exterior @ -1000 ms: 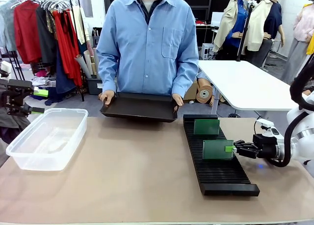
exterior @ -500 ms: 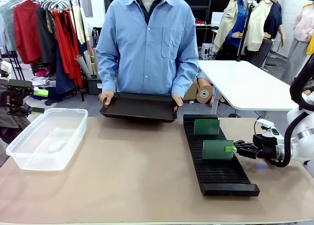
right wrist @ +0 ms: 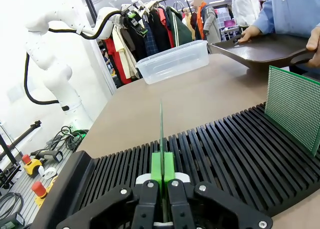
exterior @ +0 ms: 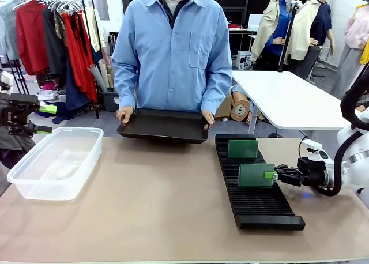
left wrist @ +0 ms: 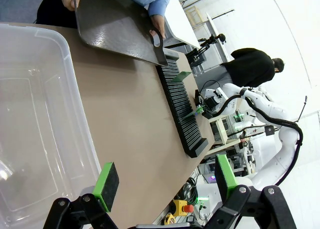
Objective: Sort PCBs into racks and boxes based on the side picked up.
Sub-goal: If the short side of the Blank PCB is picked up, insert it into the PCB Rack ; if the long side is picked up, place it in the Organizing box.
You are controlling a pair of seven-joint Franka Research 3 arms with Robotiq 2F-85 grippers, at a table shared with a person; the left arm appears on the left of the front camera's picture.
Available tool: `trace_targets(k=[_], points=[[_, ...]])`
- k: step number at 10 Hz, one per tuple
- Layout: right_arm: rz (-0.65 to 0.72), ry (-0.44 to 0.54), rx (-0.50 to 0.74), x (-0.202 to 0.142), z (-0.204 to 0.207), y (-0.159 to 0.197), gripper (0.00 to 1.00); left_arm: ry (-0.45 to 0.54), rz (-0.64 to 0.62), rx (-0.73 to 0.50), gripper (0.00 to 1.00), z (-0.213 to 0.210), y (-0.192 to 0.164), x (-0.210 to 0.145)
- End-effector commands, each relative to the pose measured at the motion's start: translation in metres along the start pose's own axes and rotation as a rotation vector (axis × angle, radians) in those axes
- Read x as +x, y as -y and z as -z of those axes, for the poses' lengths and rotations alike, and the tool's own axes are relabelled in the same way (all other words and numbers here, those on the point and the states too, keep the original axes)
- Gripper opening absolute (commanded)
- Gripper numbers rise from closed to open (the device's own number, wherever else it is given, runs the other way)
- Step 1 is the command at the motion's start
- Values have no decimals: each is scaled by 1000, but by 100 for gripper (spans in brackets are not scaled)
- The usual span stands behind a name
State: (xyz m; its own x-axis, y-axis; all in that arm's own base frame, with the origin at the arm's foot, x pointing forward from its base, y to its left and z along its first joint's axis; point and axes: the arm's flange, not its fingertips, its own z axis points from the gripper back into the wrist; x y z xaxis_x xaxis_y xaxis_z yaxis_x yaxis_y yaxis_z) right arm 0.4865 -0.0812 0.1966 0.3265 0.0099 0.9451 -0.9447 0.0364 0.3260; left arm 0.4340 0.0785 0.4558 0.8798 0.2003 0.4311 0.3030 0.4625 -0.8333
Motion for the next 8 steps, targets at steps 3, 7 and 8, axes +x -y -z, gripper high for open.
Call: trace_targets(k=[3, 7, 8], points=[[-35, 19, -21, 4, 1, 0, 0, -1, 4, -5, 100, -1, 2, -1], [-66, 30, -34, 8, 2, 2, 0, -1, 4, -5, 100, -1, 2, -1], [-63, 22, -43, 8, 1, 4, 0, -1, 4, -5, 100, -1, 2, -1]])
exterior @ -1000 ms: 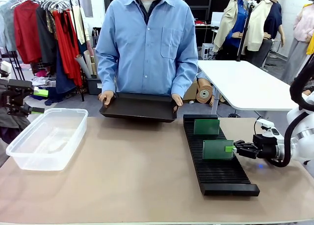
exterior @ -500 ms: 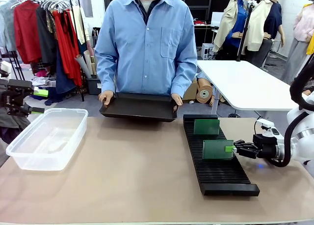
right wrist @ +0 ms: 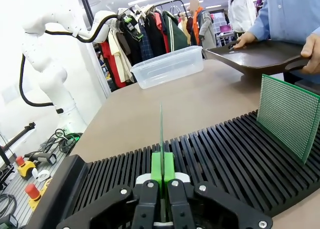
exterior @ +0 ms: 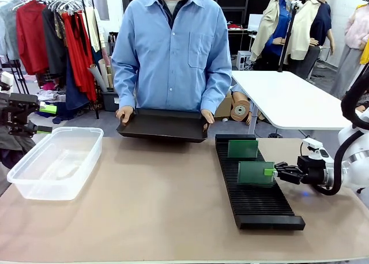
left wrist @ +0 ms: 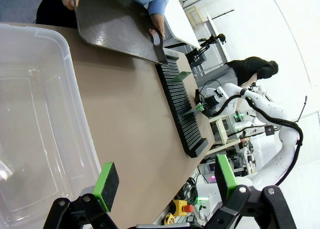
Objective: Sort PCBs into racks and boxes based on the side picked up.
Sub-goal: If the short side of the Blank PCB is picked up, insert it into the PCB Rack ; if the long side is picked up, place it in the Organizing box.
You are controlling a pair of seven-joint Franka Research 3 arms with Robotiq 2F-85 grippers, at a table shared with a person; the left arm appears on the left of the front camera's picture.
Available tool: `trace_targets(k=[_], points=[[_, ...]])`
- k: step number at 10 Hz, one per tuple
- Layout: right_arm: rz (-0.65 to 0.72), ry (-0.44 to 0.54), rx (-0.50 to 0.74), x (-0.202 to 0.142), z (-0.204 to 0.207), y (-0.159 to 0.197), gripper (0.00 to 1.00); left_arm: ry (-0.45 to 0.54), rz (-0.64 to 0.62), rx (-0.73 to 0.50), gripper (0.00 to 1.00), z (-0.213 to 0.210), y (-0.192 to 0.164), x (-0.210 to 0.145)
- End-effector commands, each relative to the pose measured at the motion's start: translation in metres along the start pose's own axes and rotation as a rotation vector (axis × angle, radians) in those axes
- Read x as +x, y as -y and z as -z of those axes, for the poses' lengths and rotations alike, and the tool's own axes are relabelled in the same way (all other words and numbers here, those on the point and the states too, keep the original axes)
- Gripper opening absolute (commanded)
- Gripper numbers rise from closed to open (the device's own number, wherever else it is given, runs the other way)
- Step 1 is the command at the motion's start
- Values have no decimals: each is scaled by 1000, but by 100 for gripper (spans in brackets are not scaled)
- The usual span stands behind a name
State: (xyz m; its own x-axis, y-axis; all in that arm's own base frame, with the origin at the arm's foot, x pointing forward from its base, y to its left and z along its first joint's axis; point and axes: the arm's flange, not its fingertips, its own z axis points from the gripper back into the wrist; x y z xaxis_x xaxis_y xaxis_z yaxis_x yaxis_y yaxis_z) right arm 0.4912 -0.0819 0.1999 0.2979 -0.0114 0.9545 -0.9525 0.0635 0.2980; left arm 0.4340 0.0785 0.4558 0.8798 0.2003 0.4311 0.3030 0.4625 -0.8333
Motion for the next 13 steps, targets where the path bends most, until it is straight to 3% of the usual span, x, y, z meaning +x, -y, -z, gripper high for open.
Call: trace_targets(k=[1, 13], points=[[-37, -11, -20, 3, 3, 2, 0, -1, 4, -5, 100, -1, 2, -1], [-36, -39, 8, 7, 9, 9, 0, -1, 4, -5, 100, -1, 2, -1]])
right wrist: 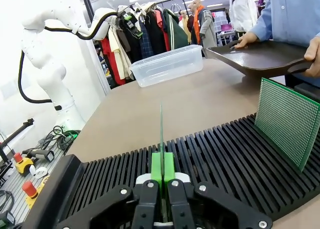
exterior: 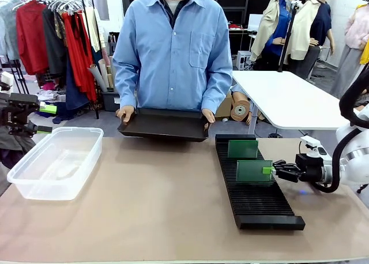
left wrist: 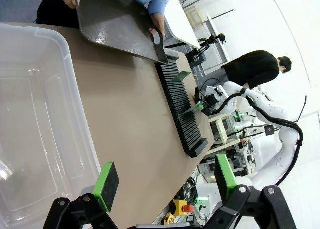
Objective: Sort PCBs into racks and boxes based on the side picked up.
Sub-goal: If the short side of the Blank PCB is picked up, insert it into the PCB Rack ; if the long side is picked up, place it in the Organizing box.
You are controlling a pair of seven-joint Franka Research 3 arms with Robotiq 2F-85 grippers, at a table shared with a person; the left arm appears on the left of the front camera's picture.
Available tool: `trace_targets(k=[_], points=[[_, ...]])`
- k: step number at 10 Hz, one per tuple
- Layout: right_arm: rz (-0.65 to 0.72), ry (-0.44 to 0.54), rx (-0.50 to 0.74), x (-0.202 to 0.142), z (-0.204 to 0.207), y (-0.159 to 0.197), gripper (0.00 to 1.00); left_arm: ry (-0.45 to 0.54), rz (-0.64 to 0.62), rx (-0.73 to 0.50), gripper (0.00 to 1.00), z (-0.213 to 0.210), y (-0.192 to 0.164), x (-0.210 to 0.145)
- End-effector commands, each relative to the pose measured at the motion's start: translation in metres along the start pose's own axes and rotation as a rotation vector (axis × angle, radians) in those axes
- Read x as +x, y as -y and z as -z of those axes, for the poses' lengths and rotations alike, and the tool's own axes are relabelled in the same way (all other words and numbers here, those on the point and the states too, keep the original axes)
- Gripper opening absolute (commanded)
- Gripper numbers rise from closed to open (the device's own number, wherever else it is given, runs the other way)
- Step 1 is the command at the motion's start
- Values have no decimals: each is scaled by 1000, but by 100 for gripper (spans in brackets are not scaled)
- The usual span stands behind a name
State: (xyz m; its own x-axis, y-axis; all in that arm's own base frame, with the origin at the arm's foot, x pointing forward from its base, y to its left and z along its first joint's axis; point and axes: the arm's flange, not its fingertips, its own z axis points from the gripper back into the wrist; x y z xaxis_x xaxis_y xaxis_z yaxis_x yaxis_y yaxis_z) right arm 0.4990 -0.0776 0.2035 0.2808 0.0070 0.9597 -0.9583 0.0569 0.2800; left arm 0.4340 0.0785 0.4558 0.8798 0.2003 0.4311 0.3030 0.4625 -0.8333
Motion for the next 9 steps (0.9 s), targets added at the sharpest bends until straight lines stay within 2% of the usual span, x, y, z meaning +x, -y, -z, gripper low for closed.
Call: trace_targets(k=[1, 9], points=[[-12, -28, 4, 1, 5, 5, 0, -1, 4, -5, 100, -1, 2, -1], [-8, -72, -5, 4, 6, 13, 0, -1, 4, -5, 100, -1, 2, -1]])
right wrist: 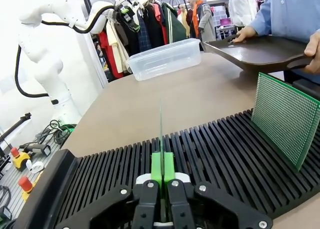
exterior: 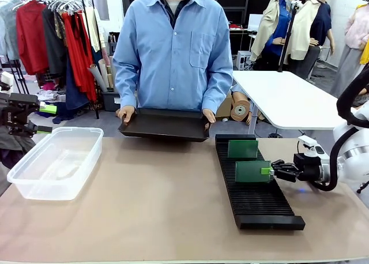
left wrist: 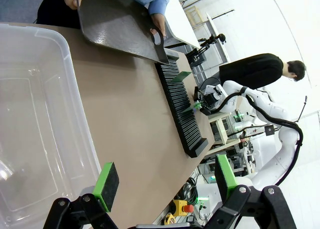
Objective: Sort PCBs into racks and boxes based on the side picked up.
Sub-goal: If the short side of the Blank PCB is picked up, insert it into the PCB Rack ; if the long side is picked up, place it in the Organizing box.
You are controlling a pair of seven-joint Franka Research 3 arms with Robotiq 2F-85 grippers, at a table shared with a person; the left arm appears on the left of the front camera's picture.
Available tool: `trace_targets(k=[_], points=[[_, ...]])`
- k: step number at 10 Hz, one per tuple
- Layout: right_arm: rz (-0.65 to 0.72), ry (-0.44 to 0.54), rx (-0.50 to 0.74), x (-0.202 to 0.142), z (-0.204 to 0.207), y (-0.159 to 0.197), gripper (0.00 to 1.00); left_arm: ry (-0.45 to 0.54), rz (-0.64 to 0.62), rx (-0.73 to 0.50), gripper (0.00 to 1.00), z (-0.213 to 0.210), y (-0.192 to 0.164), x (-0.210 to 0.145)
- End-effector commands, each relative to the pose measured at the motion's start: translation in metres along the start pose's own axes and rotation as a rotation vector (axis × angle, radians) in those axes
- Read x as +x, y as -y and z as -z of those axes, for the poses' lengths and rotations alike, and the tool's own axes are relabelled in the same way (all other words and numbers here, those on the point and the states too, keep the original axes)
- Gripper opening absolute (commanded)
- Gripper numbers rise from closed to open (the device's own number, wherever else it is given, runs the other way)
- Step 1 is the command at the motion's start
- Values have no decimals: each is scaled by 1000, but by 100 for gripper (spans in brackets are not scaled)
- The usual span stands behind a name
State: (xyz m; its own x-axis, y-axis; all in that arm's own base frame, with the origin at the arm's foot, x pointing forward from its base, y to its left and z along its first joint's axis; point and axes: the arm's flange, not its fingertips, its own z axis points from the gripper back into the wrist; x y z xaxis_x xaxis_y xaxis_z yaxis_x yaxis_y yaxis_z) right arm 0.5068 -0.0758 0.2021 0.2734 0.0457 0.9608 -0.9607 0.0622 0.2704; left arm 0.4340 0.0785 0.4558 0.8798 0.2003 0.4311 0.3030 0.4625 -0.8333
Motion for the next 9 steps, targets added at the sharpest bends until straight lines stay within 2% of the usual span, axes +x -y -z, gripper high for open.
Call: trace_targets(k=[1, 5, 8, 9], points=[[-2, -32, 1, 5, 5, 7, 0, -1, 4, -5, 100, -1, 2, -1], [18, -31, 4, -1, 3, 11, 0, -1, 4, -5, 100, -1, 2, -1], [34, 13, -10, -4, -4, 11, 0, -1, 4, -5, 100, -1, 2, -1], [38, 18, -18, -2, -5, 11, 4, -1, 4, -5, 100, -1, 2, -1]])
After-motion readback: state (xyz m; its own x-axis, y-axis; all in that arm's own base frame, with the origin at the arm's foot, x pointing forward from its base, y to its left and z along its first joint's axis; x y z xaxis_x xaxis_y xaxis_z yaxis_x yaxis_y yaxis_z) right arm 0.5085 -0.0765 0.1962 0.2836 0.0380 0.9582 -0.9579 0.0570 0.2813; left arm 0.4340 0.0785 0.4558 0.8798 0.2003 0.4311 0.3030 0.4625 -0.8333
